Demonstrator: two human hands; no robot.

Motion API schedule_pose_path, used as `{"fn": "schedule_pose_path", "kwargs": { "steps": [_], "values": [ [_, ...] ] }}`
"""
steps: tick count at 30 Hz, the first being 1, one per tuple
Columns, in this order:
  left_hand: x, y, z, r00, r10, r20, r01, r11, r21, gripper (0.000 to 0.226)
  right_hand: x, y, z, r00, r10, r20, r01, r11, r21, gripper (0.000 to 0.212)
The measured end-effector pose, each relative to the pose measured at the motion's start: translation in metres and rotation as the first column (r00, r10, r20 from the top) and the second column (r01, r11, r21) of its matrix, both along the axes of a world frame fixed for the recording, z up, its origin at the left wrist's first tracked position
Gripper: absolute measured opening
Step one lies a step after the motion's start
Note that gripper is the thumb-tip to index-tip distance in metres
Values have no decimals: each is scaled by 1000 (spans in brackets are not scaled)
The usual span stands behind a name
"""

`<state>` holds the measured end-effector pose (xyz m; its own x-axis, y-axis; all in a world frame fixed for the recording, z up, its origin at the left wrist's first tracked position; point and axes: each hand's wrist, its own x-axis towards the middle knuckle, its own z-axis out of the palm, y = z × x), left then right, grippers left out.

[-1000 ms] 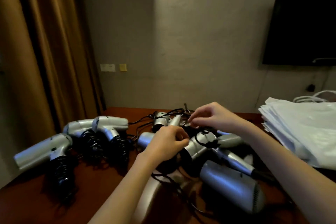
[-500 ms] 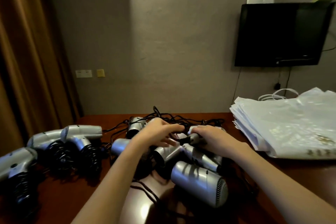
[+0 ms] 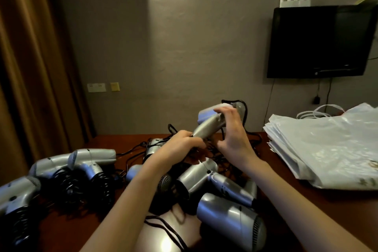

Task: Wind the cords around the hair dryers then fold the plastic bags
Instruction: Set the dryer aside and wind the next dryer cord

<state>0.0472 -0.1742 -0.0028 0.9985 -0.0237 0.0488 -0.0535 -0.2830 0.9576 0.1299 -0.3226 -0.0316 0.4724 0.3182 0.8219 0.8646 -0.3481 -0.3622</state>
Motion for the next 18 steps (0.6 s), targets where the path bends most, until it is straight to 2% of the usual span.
{"fn": "schedule_pose_path", "kwargs": {
  "steps": [1, 3, 6, 7, 8, 10, 12, 14, 16, 18],
  "values": [
    [-3, 4, 0, 1000, -21, 21, 21, 1000, 12, 14, -2, 1, -3, 1000, 9, -1, -9, 997, 77, 69],
    [-6, 13, -2, 999, -36, 36, 36, 999, 19, 10, -4, 1, -5, 999, -12, 39, 9, 997, 78, 65],
    [-8, 31, -7, 998, -66, 4, 66, 998, 19, 28, 4, -10, 6, 981, -147, 127, 164, 977, -136, 57],
    [-10, 37, -8, 997, -77, -11, 77, 997, 4, 34, 10, -17, 11, 975, -198, 99, 214, 960, -179, 57],
    [-11, 44, -10, 996, -89, -18, 88, 996, -14, 40, 17, -24, 17, 973, -232, 8, 228, 951, -210, 59],
    [-14, 56, -14, 993, -114, 4, 114, 990, -77, 43, 27, -39, 24, 933, -201, -298, 122, 957, -264, 65],
    [-15, 61, -16, 990, -132, 46, 139, 972, -188, 44, 34, -44, 20, 839, -129, -529, -28, 960, -278, 66],
    [-14, 58, -14, 985, -146, 94, 167, 945, -282, 46, 34, -37, 6, 796, -55, -603, -140, 952, -272, 71],
    [-12, 49, -10, 976, -148, 160, 192, 931, -310, 42, 23, -15, -10, 778, 57, -626, -291, 915, -278, 77],
    [-11, 39, -4, 965, -138, 223, 202, 933, -298, 32, 19, 10, -25, 824, 109, -556, -343, 877, -336, 64]
  ]
}}
